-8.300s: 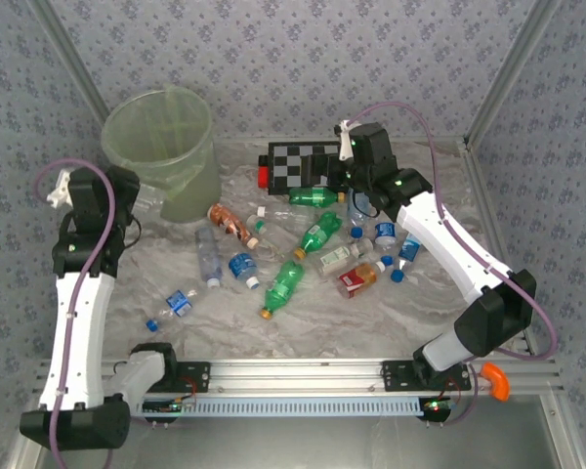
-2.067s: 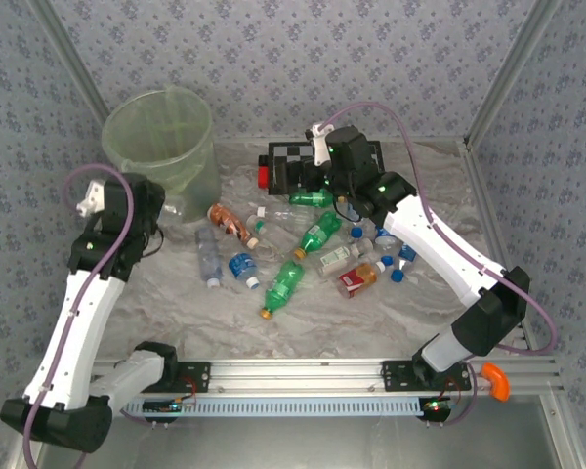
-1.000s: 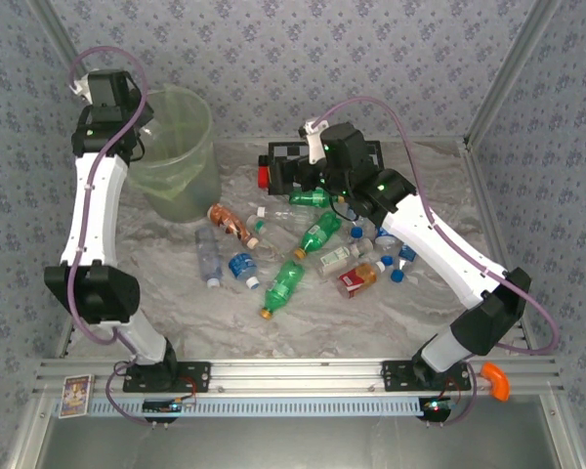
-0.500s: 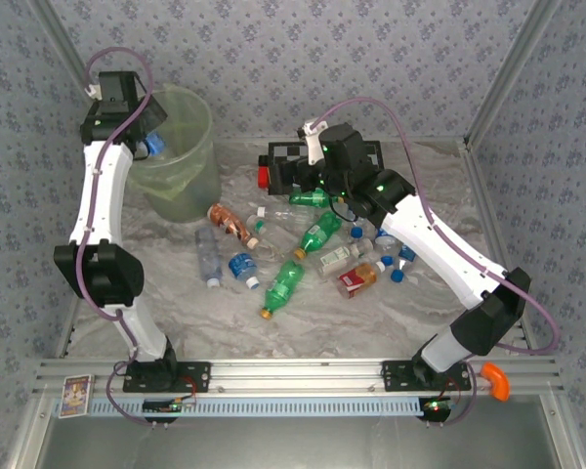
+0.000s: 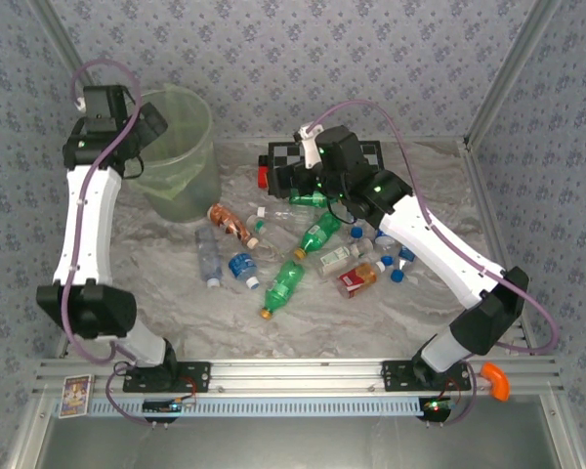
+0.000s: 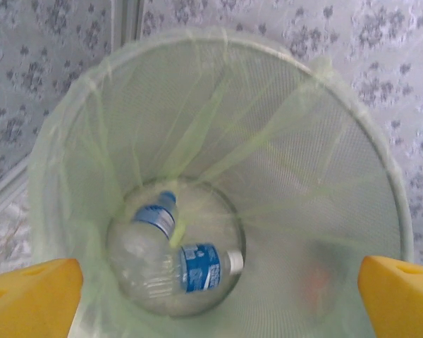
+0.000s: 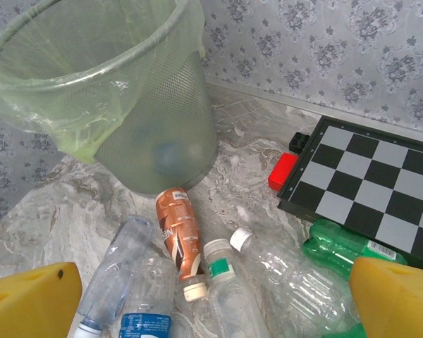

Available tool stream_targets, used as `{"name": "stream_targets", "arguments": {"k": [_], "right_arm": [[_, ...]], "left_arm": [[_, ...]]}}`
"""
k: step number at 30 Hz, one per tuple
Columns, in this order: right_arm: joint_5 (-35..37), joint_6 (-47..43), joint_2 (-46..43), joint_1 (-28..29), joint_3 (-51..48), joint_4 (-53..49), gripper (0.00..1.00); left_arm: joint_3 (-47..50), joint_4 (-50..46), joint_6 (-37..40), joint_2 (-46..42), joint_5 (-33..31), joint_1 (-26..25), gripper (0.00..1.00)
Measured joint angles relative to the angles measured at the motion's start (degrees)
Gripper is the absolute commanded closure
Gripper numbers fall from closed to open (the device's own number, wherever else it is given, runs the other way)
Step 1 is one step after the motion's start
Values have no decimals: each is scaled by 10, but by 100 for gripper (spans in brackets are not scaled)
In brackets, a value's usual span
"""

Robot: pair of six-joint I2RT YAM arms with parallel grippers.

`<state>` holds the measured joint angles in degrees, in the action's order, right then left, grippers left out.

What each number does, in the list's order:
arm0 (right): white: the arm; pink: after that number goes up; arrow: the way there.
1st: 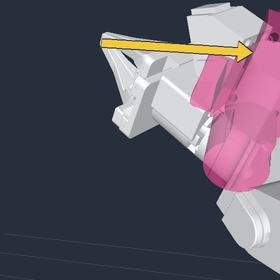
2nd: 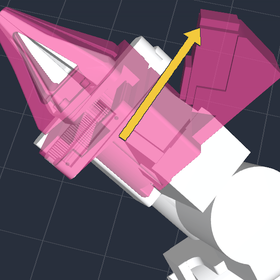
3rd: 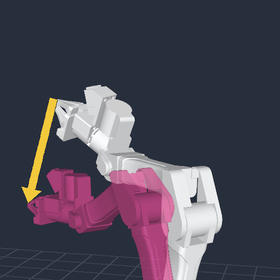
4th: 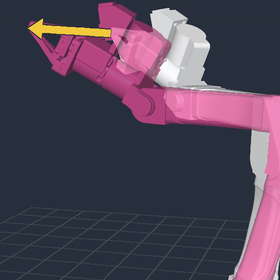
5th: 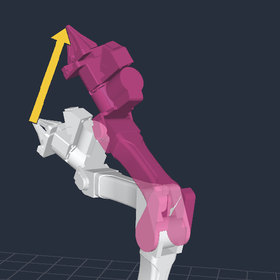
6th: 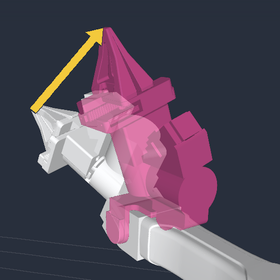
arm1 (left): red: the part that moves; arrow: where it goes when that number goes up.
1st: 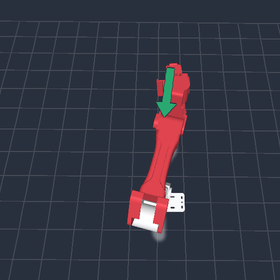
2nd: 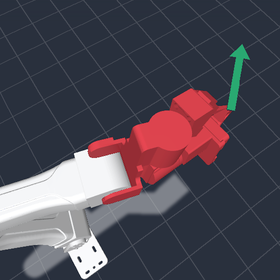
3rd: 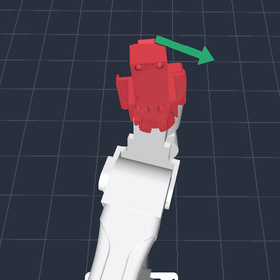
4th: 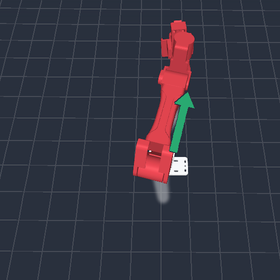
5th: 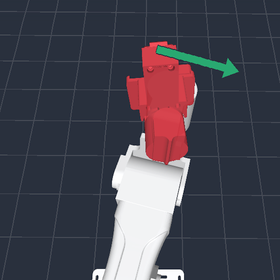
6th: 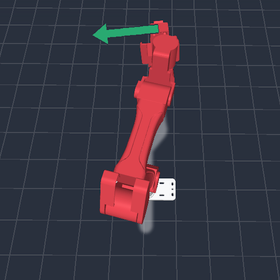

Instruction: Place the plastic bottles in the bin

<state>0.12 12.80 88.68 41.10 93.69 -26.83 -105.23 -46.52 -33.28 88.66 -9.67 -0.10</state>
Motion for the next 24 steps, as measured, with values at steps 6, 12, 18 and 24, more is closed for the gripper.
{"name": "stream_targets", "arguments": {"k": [6, 12, 18, 24], "right_arm": [[-4, 0, 11, 8, 4, -2, 1], [-6, 0, 13, 12, 8, -4, 1], [-6, 0, 13, 18, 13, -7, 1], [-6, 0, 13, 24, 13, -9, 1]], "left_arm": [[117, -5, -9, -99, -1, -31, 6], [220, -32, -26, -171, -28, -107, 12], [305, -66, -43, -194, -56, -165, 13], [404, -64, -61, -195, -51, -200, 21]]}}
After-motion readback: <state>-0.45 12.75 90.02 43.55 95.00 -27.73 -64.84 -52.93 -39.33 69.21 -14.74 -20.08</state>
